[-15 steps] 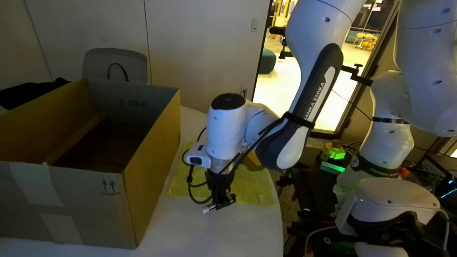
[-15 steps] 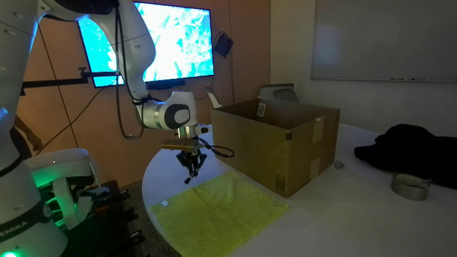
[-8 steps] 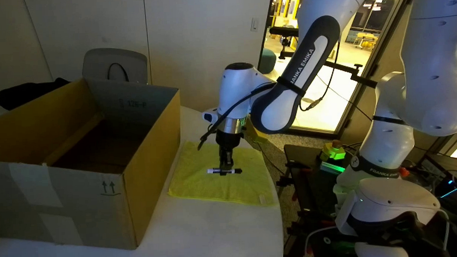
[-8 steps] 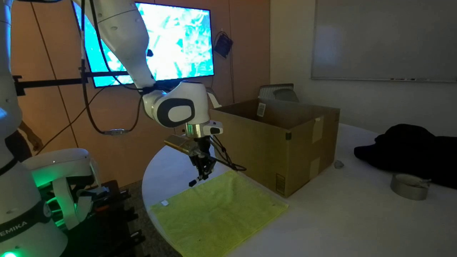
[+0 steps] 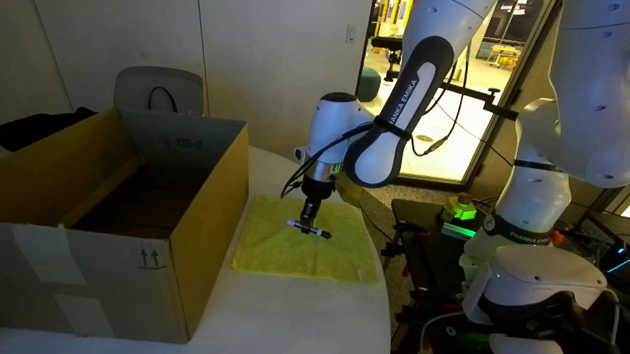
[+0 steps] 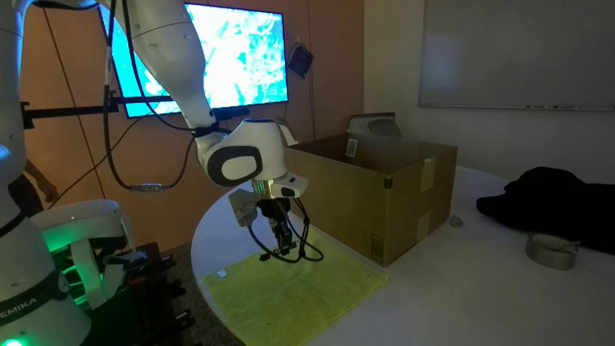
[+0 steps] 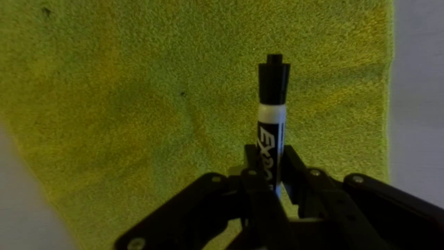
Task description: Put the marker on the yellow cloth, then fold it and put it in the box
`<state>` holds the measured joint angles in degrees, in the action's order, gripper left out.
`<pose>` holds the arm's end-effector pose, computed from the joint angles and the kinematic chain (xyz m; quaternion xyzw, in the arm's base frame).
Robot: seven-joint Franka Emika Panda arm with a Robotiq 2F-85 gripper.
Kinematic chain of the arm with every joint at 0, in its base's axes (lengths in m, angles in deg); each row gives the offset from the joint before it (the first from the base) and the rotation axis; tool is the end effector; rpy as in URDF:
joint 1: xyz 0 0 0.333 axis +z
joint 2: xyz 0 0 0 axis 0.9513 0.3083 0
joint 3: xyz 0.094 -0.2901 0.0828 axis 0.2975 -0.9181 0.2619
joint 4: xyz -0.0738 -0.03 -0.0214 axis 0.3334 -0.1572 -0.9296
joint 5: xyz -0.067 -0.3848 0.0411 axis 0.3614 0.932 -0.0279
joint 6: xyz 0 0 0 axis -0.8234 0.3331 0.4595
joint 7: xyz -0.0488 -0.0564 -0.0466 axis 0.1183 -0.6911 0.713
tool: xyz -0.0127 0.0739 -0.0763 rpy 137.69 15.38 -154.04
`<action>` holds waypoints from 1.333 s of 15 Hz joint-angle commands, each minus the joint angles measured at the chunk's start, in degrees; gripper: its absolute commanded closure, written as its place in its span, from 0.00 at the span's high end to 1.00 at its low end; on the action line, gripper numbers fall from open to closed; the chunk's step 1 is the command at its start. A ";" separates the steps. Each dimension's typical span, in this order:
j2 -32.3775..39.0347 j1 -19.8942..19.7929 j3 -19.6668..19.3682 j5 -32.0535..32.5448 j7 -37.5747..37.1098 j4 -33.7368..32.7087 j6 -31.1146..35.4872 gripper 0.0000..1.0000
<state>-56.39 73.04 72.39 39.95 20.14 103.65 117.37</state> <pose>0.4677 -0.0107 0.1664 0.9958 -0.0754 0.0522 0.0005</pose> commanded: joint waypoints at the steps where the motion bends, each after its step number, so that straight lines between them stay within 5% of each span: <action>1: 3.79 6.83 -8.04 2.10 -10.10 -0.67 4.01 0.09; 11: 11.22 16.35 -16.40 1.33 -16.31 -4.37 1.60 0.11; 12: 11.36 16.80 -16.69 1.40 -16.56 -4.56 1.45 0.15; 13: 11.20 16.90 -16.75 1.41 -16.54 -4.50 1.45 0.45; 14: 10.84 16.83 -16.66 1.39 -16.38 -4.34 1.39 0.47; 20: 7.85 21.17 -21.12 2.94 -17.85 -1.35 4.54 0.91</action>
<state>-46.92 89.83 55.38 40.91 4.96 100.46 119.24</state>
